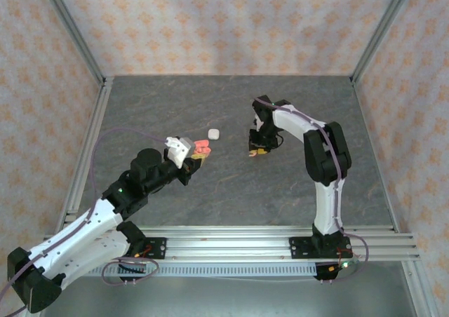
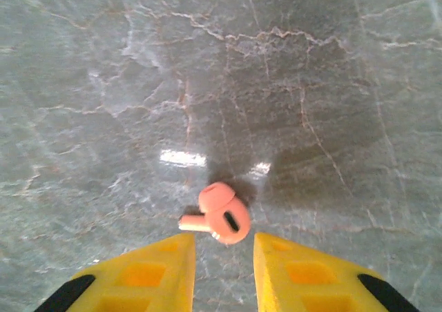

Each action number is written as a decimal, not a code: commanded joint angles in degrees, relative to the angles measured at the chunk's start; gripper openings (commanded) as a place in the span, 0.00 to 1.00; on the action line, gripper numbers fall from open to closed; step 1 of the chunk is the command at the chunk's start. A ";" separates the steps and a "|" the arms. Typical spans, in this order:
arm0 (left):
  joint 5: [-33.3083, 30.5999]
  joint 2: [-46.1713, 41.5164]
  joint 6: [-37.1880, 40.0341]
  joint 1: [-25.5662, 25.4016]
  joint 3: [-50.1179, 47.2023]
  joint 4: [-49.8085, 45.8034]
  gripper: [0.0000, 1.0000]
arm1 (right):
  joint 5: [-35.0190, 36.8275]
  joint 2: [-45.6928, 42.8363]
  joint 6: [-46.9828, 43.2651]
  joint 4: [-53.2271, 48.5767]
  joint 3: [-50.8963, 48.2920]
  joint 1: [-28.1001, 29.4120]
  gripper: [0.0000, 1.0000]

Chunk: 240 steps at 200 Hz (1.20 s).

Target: Insert the wireless bluetooth earbuds into the charging case

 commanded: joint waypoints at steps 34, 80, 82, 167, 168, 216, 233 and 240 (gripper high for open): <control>0.53 0.07 -0.28 -0.30 1.38 2.57 0.00 | 0.72 -8.11 7.09 6.07 -5.17 -0.04 0.30; 0.78 -0.09 -0.32 -0.22 0.94 2.57 0.00 | 2.79 -15.58 20.96 22.49 -19.72 0.29 0.30; 0.86 -0.04 -0.29 -0.31 0.94 2.55 0.00 | 2.93 -15.81 21.44 23.13 -20.19 0.35 0.30; 1.08 -0.02 0.23 -0.26 1.14 2.00 0.00 | 5.17 -12.74 23.71 26.94 -21.17 2.61 0.32; 1.01 -0.02 0.24 -0.25 1.13 2.01 0.00 | 5.17 -12.70 23.72 26.93 -21.12 2.59 0.32; 0.61 -0.18 0.61 -0.27 1.20 1.60 0.00 | 6.05 -11.37 22.85 25.12 -18.99 2.83 0.31; 0.55 -0.04 0.81 -0.26 1.33 1.77 0.00 | 6.11 -11.00 22.69 24.99 -18.72 2.86 0.31; 0.52 0.07 0.86 -0.26 1.42 1.84 0.00 | 6.12 -10.77 22.76 24.99 -18.63 2.90 0.31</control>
